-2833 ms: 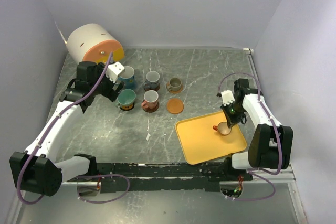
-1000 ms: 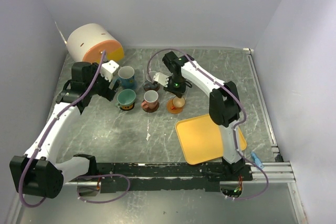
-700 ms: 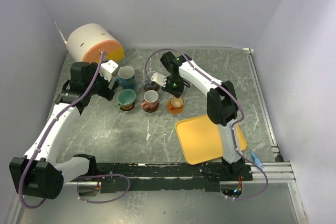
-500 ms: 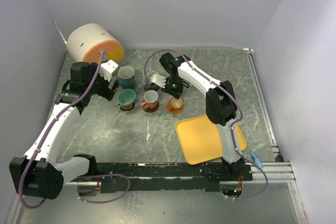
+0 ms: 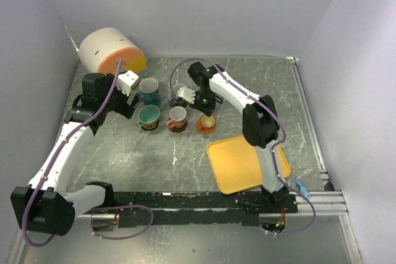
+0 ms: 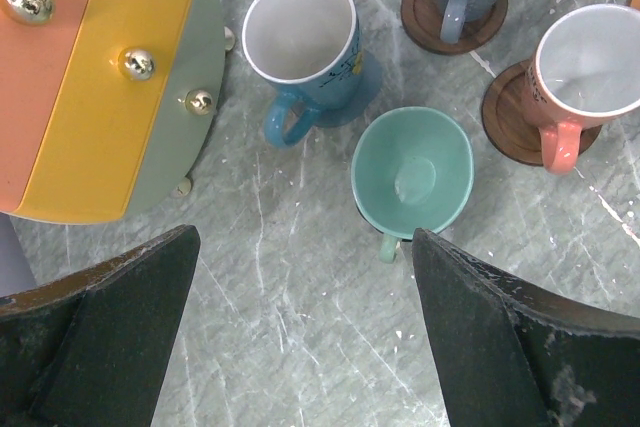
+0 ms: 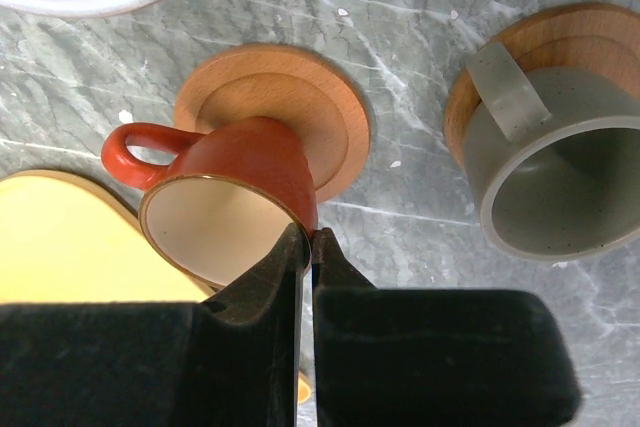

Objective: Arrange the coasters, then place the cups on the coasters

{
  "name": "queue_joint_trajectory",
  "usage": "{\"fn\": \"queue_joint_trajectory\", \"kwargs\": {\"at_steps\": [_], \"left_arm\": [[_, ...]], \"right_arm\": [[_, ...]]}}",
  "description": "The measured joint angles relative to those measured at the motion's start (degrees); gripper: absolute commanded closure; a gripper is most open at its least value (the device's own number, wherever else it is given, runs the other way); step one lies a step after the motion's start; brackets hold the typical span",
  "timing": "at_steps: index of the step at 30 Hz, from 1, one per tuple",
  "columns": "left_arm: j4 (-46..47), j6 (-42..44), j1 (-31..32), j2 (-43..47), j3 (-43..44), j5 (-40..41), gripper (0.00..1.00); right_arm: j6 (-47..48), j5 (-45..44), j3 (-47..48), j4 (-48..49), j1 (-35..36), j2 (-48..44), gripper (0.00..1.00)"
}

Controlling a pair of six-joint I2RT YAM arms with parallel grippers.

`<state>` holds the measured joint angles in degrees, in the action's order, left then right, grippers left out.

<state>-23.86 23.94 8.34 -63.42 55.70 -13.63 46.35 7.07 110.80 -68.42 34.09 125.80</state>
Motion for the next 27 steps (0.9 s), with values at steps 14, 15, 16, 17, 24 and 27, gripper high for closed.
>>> {"fn": "queue_joint_trajectory", "kwargs": {"at_steps": [14, 15, 16, 17, 24, 27], "left_arm": [[0.0, 0.0, 0.0, 0.0, 0.0, 0.0, 0.01], [0.0, 0.0, 0.0, 0.0, 0.0, 0.0, 0.01], [0.0, 0.0, 0.0, 0.0, 0.0, 0.0, 0.01], [0.0, 0.0, -0.1, 0.0, 0.0, 0.0, 0.01], [0.0, 0.0, -0.3, 0.0, 0.0, 0.0, 0.01], [0.0, 0.0, -0.3, 0.0, 0.0, 0.0, 0.01]], "right_arm": [[-0.8, -0.8, 1.8, 0.1, 0.0, 1.5, 0.99], [-0.9, -0.9, 2.1, 0.1, 0.0, 1.7, 0.99], [-0.9, -1.1, 2.1, 0.1, 0.0, 1.9, 0.99], [-1.0, -1.2, 2.2, 0.1, 0.0, 1.9, 0.98], [-1.1, -1.6, 2.6, 0.0, 0.0, 2.3, 0.90], [-1.2, -1.6, 2.6, 0.0, 0.0, 2.3, 0.79]]}}
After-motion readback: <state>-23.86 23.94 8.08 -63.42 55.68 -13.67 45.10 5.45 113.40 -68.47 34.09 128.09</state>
